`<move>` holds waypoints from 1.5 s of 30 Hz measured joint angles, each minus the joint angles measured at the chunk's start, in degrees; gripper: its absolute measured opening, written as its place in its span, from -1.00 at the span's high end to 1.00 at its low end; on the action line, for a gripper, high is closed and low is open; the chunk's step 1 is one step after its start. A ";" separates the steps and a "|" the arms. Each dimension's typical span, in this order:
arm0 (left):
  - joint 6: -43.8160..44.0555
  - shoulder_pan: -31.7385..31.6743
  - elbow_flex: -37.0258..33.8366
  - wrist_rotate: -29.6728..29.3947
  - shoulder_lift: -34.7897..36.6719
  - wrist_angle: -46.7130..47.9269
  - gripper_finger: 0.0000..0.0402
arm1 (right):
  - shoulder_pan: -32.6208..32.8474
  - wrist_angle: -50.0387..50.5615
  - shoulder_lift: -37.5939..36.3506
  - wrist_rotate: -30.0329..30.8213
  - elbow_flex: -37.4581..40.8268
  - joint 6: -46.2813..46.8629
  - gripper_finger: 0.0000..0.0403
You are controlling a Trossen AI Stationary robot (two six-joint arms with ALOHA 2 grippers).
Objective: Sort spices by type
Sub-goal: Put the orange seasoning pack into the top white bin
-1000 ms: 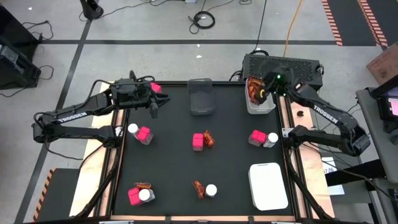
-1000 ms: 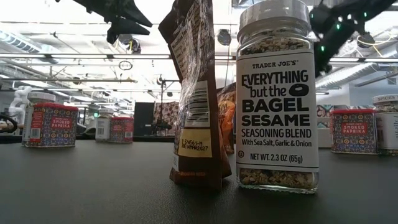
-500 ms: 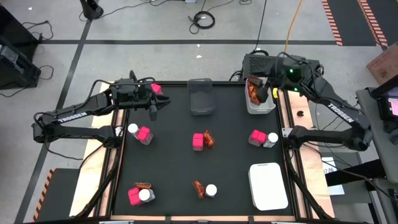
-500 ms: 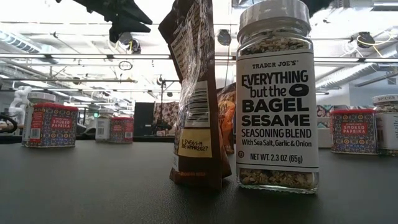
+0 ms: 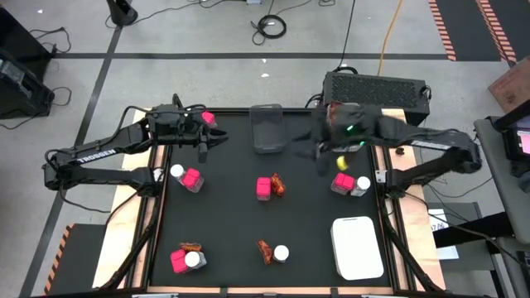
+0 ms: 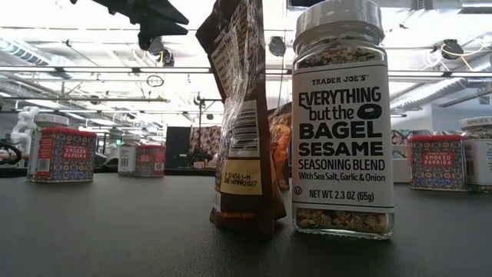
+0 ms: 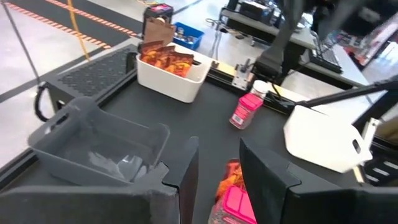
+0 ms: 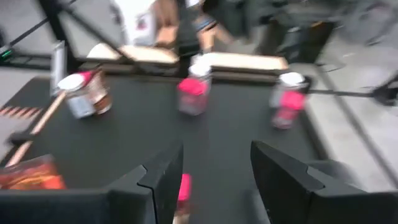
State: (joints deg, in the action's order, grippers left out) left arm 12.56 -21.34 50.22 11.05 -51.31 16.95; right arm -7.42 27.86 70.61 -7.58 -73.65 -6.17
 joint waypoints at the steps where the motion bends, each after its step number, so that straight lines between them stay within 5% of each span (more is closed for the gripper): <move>1: 0.00 -0.02 0.00 0.59 0.00 0.08 0.41 | 1.58 0.57 1.60 0.00 -0.94 0.73 0.09; 12: -4.20 -0.02 0.00 3.94 0.01 3.90 0.41 | 15.08 1.09 17.43 0.83 -10.91 6.77 0.09; 17: -6.00 -0.02 0.00 5.72 0.02 4.52 0.41 | 15.58 5.72 21.31 12.05 -11.39 29.56 0.09; 23: -6.77 -0.02 0.00 7.28 0.02 5.20 0.41 | 12.87 12.58 23.63 12.71 -11.39 49.31 0.09; 45: -9.00 -0.02 0.00 8.68 0.00 6.43 0.41 | 9.24 17.02 34.79 13.85 -11.33 58.17 0.09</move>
State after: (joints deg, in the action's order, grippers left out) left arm 3.56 -21.37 50.22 19.73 -51.31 23.38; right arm 1.81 44.88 105.40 6.27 -84.98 52.00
